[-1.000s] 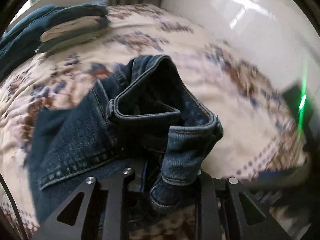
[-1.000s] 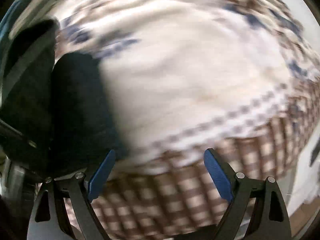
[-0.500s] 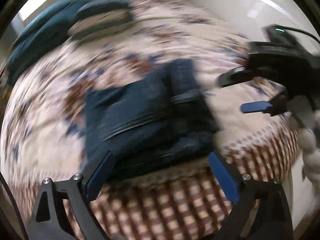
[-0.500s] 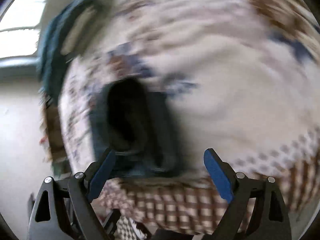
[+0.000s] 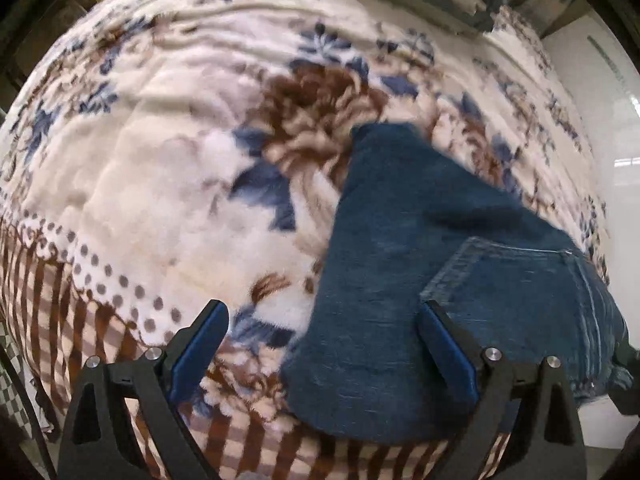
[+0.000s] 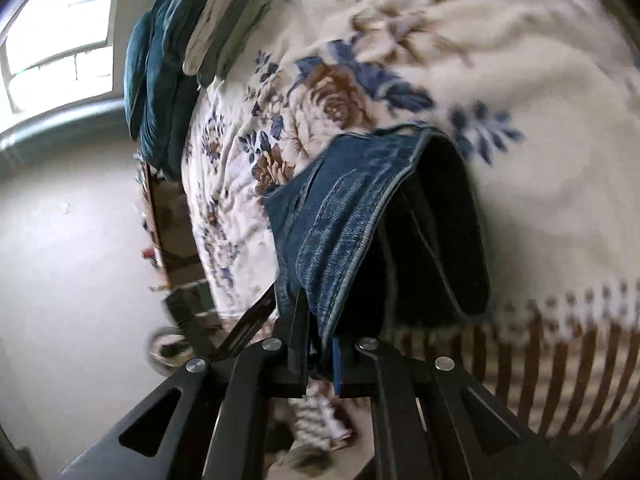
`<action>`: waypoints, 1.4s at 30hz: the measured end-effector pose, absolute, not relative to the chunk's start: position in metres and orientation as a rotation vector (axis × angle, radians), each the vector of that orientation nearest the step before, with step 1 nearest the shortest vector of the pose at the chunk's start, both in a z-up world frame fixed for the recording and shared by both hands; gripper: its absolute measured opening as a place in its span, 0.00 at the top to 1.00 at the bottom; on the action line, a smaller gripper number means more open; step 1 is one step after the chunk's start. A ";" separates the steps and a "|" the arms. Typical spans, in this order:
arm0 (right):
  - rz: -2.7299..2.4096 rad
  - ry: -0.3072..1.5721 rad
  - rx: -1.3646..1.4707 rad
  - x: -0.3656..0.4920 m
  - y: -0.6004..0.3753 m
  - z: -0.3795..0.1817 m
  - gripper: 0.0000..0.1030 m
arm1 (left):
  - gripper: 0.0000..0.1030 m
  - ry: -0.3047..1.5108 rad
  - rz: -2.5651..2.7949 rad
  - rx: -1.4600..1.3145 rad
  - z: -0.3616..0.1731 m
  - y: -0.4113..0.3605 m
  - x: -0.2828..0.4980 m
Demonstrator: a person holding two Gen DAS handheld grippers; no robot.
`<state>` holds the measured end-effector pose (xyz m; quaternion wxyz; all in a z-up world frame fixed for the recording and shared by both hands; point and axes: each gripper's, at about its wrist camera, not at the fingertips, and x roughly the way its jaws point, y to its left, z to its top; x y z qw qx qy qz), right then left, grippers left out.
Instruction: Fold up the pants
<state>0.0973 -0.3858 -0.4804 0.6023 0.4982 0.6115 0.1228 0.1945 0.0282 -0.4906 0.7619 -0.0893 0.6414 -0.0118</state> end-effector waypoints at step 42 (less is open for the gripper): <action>0.150 1.707 0.794 0.119 -0.344 -0.548 0.22 | 0.00 1.416 -0.107 -0.003 -0.517 0.000 0.206</action>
